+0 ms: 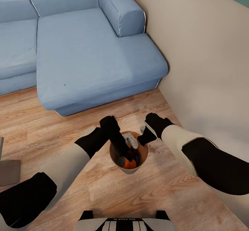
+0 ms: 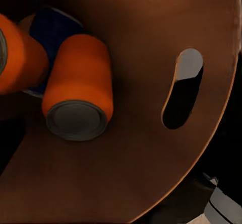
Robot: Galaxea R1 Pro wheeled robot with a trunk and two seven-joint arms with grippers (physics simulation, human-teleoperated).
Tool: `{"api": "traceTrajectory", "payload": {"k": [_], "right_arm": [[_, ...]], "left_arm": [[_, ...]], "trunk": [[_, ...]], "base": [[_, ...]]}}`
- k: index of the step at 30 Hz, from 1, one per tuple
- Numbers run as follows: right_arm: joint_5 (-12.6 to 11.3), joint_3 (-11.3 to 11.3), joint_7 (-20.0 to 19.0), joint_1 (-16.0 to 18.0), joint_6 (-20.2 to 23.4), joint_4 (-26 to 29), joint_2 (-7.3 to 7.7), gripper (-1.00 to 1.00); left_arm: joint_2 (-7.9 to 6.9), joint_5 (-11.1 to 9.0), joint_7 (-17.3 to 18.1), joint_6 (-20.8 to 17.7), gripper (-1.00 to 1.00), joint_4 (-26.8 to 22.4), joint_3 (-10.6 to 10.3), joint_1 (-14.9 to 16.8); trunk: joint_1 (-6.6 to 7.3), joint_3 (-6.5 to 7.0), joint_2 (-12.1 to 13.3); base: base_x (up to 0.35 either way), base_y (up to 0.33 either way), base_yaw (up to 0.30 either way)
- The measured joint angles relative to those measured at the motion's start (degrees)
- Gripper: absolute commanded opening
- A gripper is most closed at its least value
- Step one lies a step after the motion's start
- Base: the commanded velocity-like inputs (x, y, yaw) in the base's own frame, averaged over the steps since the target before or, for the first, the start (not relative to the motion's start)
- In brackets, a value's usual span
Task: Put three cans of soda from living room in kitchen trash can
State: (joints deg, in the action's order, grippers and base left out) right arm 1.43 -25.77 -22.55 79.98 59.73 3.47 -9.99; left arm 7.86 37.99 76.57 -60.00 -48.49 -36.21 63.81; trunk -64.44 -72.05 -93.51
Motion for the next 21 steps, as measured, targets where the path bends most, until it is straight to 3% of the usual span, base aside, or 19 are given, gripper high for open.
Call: {"api": "traceTrajectory", "payload": {"k": [6,10,12,14,15,17,18,20,21], "right_arm": [[0.0,0.1,0.0,0.0,0.0,0.0,0.11,-1.0],[-0.1,0.2,0.0,0.0,0.0,-0.1,0.34,-1.0],[0.1,0.0,0.0,0.0,0.0,-0.1,0.39,-1.0],[0.2,0.0,0.0,0.0,0.0,-0.1,0.45,-1.0],[0.2,0.0,0.0,0.0,0.0,-0.1,0.47,-1.0],[0.1,0.1,0.0,0.0,0.0,-0.1,0.48,-1.0],[0.0,0.2,0.0,0.0,0.0,-0.1,0.53,-1.0],[-0.1,0.3,0.0,0.0,0.0,-0.1,0.56,-1.0],[-0.1,0.3,0.0,0.0,0.0,-0.1,0.57,-1.0]], "left_arm": [[-0.72,-0.3,0.5,0.0,1.0,-7.6,0.3,0.0],[-4.91,-0.5,2.7,0.0,1.0,-13.6,0.4,-0.1],[-6.18,-0.5,4.0,0.0,1.0,-15.0,0.4,-0.1],[-8.74,-0.6,6.3,0.0,1.0,-17.4,0.5,-0.1],[-10.82,-0.6,8.1,0.0,1.0,-19.4,0.6,-0.2],[-13.05,-0.8,10.0,0.0,1.0,-21.4,0.9,-0.7],[-15.55,-1.1,12.2,0.0,1.0,-24.1,3.5,-1.4],[-16.89,-1.4,13.2,0.0,1.0,-25.8,6.9,-2.2],[-17.61,-1.5,13.4,0.1,1.0,-27.0,10.6,-3.3]], "trunk": [[0.0,0.0,0.0],[0.0,0.0,0.0],[0.0,0.0,0.0],[0.0,0.0,0.0],[0.0,0.0,0.0],[0.0,0.0,0.0],[0.0,0.0,0.0],[0.0,0.0,0.0],[0.0,0.0,0.0]], "base": [[0.0,0.0,0.0],[0.0,0.0,0.0],[0.0,0.0,0.0],[0.0,0.0,0.0],[0.0,0.0,0.0],[0.0,0.0,0.0],[0.0,0.0,0.0],[0.0,0.0,0.0],[0.0,0.0,0.0]]}}
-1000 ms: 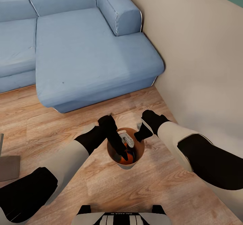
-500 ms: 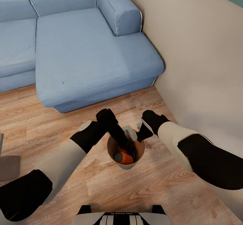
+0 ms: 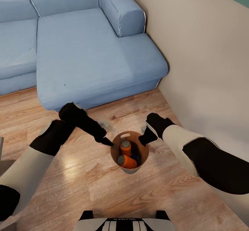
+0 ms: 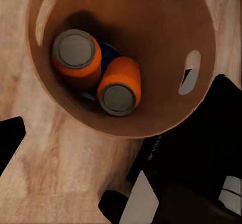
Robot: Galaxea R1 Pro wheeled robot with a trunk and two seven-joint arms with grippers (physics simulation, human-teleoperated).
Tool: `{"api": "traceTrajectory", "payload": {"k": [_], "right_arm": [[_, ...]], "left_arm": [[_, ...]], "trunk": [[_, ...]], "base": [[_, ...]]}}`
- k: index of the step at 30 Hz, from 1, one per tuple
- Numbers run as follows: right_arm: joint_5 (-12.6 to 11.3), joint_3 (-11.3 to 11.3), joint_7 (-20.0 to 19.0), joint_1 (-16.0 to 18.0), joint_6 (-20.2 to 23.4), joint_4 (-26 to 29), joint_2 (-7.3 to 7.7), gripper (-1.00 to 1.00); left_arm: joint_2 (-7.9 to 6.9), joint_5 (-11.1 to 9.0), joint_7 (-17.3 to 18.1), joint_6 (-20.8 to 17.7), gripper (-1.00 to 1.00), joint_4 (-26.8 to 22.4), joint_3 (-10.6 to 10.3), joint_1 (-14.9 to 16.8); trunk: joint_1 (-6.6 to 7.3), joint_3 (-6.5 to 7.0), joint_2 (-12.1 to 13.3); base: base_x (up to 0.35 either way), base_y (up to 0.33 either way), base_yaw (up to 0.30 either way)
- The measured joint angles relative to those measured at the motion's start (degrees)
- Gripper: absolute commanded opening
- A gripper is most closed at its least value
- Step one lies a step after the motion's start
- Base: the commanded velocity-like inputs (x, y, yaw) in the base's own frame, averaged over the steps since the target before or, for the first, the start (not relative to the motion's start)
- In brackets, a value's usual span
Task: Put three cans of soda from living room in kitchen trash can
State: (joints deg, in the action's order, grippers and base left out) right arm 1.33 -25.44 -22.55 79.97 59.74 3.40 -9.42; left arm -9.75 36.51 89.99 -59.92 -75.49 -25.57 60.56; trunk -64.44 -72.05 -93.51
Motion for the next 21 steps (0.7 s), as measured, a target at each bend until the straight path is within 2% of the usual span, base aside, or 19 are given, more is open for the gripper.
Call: {"api": "traceTrajectory", "payload": {"k": [1,3,4,5,6,7,8,10,11,12,14,15,16,19,21], "right_arm": [[0.0,0.0,0.0,0.0,0.0,0.0,0.04,-1.0],[0.0,0.0,0.0,0.0,0.0,0.0,0.13,-1.0],[-0.1,0.3,0.0,0.0,0.0,-0.1,0.42,-1.0],[-0.2,0.4,0.0,-0.1,0.0,-0.2,0.66,-1.0],[-0.3,1.1,0.0,-0.1,0.0,-0.2,1.27,-1.0],[-0.1,1.3,0.0,-0.1,0.0,-0.3,1.63,-1.0],[0.1,2.5,0.0,-0.1,0.0,-0.4,2.41,-1.0],[0.5,3.4,0.0,-0.1,-0.1,-0.5,3.24,-1.0],[0.5,3.7,0.0,-0.1,-0.1,-0.5,3.61,-1.0],[0.2,4.5,0.0,-0.1,0.0,-0.5,4.35,-1.0],[0.0,5.0,0.0,-0.1,0.0,-0.5,5.1,-1.0],[-0.7,6.0,-0.1,-0.1,0.1,-0.5,6.24,-1.0],[-0.5,6.6,0.0,-0.1,0.0,-0.5,6.97,-1.0],[1.1,6.6,0.1,-0.2,-0.2,-0.5,7.76,-1.0],[1.2,7.1,0.1,-0.2,-0.2,-0.5,8.07,-1.0]], "left_arm": [[-0.63,0.1,0.0,1.8,1.0,-0.7,5.7,-1.5],[-0.9,0.2,0.0,3.4,1.0,-0.5,9.5,-2.6],[-1.04,0.3,-0.2,4.9,1.0,0.8,12.8,-3.6],[-1.11,0.3,-0.8,5.7,1.0,1.8,14.6,-4.0],[-1.18,0.3,-2.8,7.4,1.0,4.3,18.6,-4.7],[-1.22,0.2,-4.3,8.4,1.0,5.8,21.0,-5.0],[-1.19,0.2,-8.0,10.4,1.0,8.8,26.0,-5.3],[-0.92,0.1,-16.1,14.7,1.0,14.4,36.2,-5.7],[-0.85,0.0,-17.9,15.6,1.0,15.6,38.5,-5.8],[-0.77,0.0,-20.5,17.1,1.0,17.4,41.6,-5.9],[-0.71,-0.1,-22.4,18.5,1.0,18.8,43.8,-6.2],[-0.64,-0.1,-24.0,20.6,1.0,19.9,45.6,-7.4],[-0.55,-0.2,-25.0,22.2,1.0,20.3,46.4,-8.5],[-0.27,-0.2,-27.1,24.2,1.0,20.4,47.2,-10.4],[-0.07,-0.3,-28.1,25.0,1.0,20.4,47.6,-11.2]], "trunk": [[0.0,0.0,0.0],[0.0,0.0,0.0],[0.0,0.0,0.0],[0.0,0.0,0.0],[0.0,0.0,0.0],[0.0,0.0,0.0],[0.0,0.0,0.0],[0.0,0.0,0.0],[0.0,0.0,0.0],[0.0,0.0,0.0],[0.0,0.0,0.0],[0.0,-0.01,0.0],[0.0,0.0,0.0],[0.0,0.0,0.0],[0.0,0.0,0.0]], "base": [[0.0,0.0,0.0],[0.0,0.0,0.0],[0.0,0.0,0.0],[0.0,0.0,0.0],[0.0,0.0,0.0],[0.0,0.0,0.0],[0.0,0.0,0.0],[0.0,0.0,0.0],[0.0,0.0,0.0],[0.0,0.0,0.0],[0.0,0.0,0.0],[0.0,0.0,0.0],[0.0,0.0,0.0],[0.0,0.0,0.0],[0.0,0.0,0.0]]}}
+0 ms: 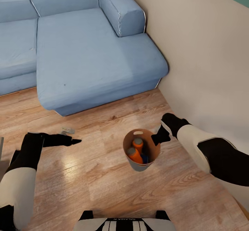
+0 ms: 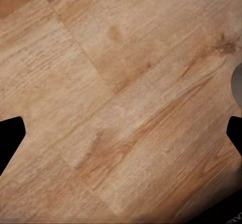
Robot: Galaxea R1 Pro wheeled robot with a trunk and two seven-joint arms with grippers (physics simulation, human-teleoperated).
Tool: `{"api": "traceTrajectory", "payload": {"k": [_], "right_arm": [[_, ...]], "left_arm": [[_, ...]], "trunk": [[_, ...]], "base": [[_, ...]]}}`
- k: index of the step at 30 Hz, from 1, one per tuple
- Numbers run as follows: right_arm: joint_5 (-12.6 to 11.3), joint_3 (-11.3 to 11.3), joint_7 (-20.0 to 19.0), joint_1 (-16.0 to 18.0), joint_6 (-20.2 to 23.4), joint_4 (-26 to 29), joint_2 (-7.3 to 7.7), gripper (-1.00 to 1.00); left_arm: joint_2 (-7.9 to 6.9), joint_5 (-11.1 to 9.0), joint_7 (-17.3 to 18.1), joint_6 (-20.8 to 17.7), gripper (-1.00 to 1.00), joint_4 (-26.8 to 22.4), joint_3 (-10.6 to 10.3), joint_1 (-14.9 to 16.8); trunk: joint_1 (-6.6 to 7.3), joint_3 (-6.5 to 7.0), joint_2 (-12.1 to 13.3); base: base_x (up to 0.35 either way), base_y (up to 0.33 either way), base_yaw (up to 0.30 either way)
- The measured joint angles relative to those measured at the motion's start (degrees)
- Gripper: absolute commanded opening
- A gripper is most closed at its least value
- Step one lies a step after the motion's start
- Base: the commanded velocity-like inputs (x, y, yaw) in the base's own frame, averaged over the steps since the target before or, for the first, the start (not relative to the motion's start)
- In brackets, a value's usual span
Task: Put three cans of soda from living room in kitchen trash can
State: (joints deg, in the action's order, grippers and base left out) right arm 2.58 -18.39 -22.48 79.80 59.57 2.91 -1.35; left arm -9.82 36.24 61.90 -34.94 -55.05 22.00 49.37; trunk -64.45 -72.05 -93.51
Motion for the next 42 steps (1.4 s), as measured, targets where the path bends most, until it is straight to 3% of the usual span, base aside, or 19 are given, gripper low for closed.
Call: {"api": "traceTrajectory", "payload": {"k": [6,13,20,26,33,42], "right_arm": [[-2.2,2.5,-0.2,-1.3,0.3,0.3,0.19,-1.0],[-0.1,0.8,0.1,-2.6,0.0,0.4,0.46,-1.0],[-1.9,2.3,-0.1,-3.0,0.3,0.5,0.53,-1.0],[-0.1,0.9,0.1,-3.9,0.0,0.5,0.64,-1.0],[-1.5,2.0,0.1,-4.0,0.2,0.6,0.58,-1.0],[-0.5,1.2,0.2,-4.3,0.1,0.7,0.59,-1.0]], "left_arm": [[0.54,-0.1,-0.6,0.5,1.0,0.0,1.4,-0.5],[0.64,-1.1,-0.7,0.6,1.0,0.4,2.5,-0.6],[0.67,-1.2,-0.7,0.7,1.0,0.3,2.6,-0.6],[0.68,-1.3,-0.7,0.7,1.0,0.6,2.5,-0.6],[0.7,-1.3,-0.7,0.7,1.0,0.4,2.5,-1.1],[0.71,-1.3,-0.7,0.7,1.0,0.7,2.5,-1.1]], "trunk": [[0.0,0.0,0.0],[0.0,0.0,0.0],[0.0,0.0,0.0],[0.0,0.0,0.0],[0.0,0.0,0.0],[0.0,0.0,0.0]], "base": [[-0.027,0.009,0.0],[-0.279,0.019,0.0],[-0.326,0.002,0.0],[-0.331,0.0,0.0],[-0.332,0.0,0.0],[-0.332,0.0,0.0]]}}
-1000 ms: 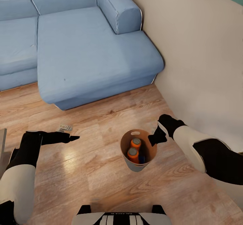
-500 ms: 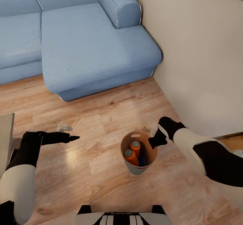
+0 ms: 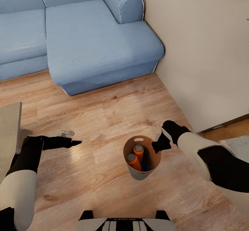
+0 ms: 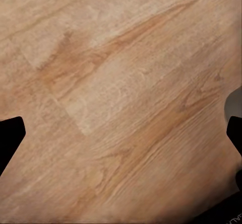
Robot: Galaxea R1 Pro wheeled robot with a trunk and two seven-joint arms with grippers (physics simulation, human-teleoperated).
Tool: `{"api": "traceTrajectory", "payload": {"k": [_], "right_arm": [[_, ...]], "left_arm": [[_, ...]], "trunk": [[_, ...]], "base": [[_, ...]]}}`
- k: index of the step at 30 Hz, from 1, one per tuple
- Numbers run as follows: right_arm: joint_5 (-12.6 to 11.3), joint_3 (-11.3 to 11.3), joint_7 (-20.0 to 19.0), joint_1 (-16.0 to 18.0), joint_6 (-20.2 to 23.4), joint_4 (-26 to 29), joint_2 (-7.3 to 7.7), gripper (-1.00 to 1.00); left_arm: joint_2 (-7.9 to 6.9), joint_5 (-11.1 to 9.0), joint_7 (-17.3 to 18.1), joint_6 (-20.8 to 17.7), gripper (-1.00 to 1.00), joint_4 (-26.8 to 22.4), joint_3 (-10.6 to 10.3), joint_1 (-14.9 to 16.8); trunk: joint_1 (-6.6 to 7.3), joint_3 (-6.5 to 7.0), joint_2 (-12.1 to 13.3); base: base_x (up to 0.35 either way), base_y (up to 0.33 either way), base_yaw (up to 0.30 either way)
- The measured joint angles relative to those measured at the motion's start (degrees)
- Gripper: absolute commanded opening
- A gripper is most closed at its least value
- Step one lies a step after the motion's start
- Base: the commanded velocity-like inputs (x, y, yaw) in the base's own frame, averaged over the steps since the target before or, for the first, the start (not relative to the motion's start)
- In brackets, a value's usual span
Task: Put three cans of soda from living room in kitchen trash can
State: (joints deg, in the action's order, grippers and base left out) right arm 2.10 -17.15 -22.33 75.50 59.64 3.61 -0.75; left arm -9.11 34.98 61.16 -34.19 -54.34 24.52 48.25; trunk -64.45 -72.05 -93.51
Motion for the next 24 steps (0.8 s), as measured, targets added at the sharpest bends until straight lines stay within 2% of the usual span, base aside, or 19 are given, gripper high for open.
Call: {"api": "traceTrajectory", "payload": {"k": [4,12,18,24], "right_arm": [[-0.8,0.7,-0.1,0.0,0.1,0.0,0.08,-1.0],[0.3,-0.3,0.0,-0.5,0.0,0.0,0.98,-1.0],[-0.8,0.7,-0.1,-0.8,0.1,0.1,1.23,-1.0],[-0.3,0.3,-0.1,-1.0,0.0,0.0,1.59,-1.0]], "left_arm": [[0.04,0.0,0.0,0.0,1.0,0.0,0.0,0.0],[0.88,0.0,0.0,0.0,1.0,0.0,0.0,0.0],[1.09,0.1,-0.1,0.0,1.0,-0.2,0.0,0.0],[1.26,0.1,-0.6,0.1,1.0,-0.1,-0.1,0.0]], "trunk": [[0.0,0.0,0.0],[0.0,0.0,0.0],[0.0,0.0,0.0],[0.0,0.0,0.0]], "base": [[-0.332,0.0,0.0],[-0.332,0.0,0.0],[-0.333,0.0,0.0],[-0.332,0.0,0.0]]}}
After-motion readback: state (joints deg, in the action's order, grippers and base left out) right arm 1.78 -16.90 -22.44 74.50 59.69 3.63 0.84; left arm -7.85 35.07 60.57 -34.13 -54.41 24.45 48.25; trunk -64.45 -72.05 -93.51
